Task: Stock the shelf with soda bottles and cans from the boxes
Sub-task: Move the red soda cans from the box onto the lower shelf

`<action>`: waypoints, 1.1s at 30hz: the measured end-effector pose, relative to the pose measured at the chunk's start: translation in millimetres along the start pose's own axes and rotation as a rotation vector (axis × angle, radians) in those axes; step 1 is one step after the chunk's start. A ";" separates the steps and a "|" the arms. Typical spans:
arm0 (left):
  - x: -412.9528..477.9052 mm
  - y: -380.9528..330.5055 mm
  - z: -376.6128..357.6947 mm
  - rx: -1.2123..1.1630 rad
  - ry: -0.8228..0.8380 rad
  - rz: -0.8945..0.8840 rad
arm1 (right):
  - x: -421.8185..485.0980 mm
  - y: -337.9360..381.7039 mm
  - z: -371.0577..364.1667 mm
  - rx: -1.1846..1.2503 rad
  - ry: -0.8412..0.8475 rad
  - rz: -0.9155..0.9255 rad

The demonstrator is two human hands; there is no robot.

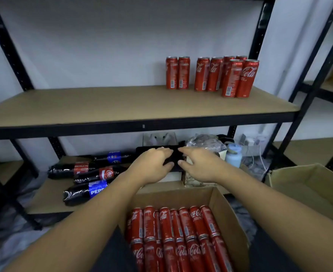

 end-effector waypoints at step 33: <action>-3.2 79.7 -329.7 -0.265 0.606 0.560 | -56.5 -82.2 -382.6 0.636 0.468 -0.738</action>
Point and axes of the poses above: each hand's wrist, its own x-axis towards the middle knuckle, its own z-axis out of the back of the hand, y = z × x, the point moved 4 cm from there along x, towards the middle knuckle
